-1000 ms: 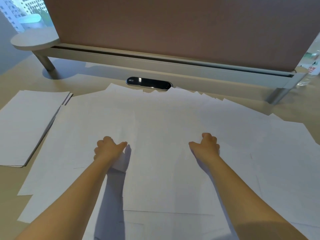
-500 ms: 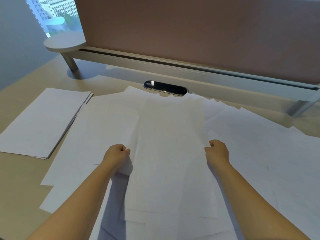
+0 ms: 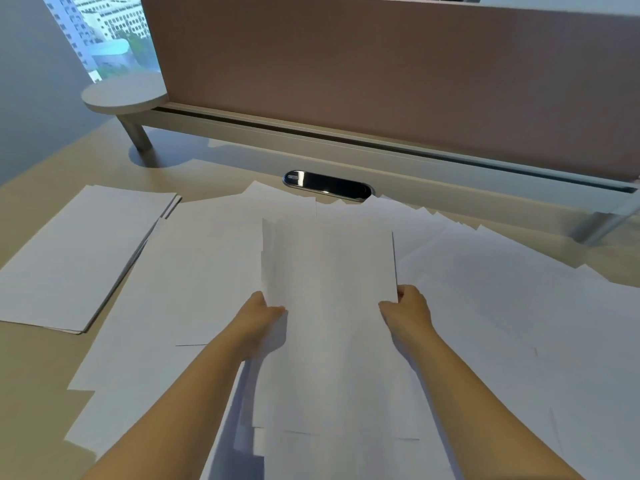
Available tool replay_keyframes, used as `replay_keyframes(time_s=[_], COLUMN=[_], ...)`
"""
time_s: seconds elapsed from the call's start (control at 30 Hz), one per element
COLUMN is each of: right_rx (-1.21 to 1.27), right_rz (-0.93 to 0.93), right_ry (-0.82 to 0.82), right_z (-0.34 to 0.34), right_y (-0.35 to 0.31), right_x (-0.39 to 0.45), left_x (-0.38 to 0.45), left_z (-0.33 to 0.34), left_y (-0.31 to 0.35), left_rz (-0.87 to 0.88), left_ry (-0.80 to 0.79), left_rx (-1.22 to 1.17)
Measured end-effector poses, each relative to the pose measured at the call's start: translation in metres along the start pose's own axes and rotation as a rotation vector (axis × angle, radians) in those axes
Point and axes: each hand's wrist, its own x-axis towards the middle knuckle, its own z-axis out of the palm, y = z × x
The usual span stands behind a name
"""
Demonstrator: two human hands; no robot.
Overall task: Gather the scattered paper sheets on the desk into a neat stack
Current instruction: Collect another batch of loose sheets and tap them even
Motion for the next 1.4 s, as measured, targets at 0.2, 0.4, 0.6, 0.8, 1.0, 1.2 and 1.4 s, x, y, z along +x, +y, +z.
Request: replay_keyframes(time_s=[0.2, 0.4, 0.6, 0.8, 1.0, 1.2, 1.4], right_rx=[0.12, 0.221, -0.343, -0.265, 0.157, -0.299, -0.12], right_rz=[0.059, 0.023, 0.296, 0.193, 0.053, 0.397, 0.414], right_ry=[-0.105, 0.016, 0.216, 0.184, 0.167, 0.475, 0.397], right_z=[-0.012, -0.042, -0.083, -0.089, -0.089, -0.115, -0.123], right_y=[-0.01, -0.007, 0.032, 0.053, 0.059, 0.071, 0.082], right_x=[-0.002, -0.015, -0.045, -0.057, -0.053, -0.07, -0.071], left_x=[-0.012, -0.019, -0.014, -0.023, -0.034, -0.026, -0.032], left_z=[-0.011, -0.003, 0.034, 0.051, 0.066, 0.073, 0.083], left_y=[0.013, 0.027, 0.015, 0.018, 0.008, 0.001, 0.011], left_rz=[0.137, 0.185, 0.168, 0.191, 0.084, 0.162, 0.198], left_ry=[0.082, 0.008, -0.036, -0.031, -0.21, -0.049, -0.113], left_rx=[0.094, 0.09, 0.351, 0.481, 0.26, 0.288, 0.308])
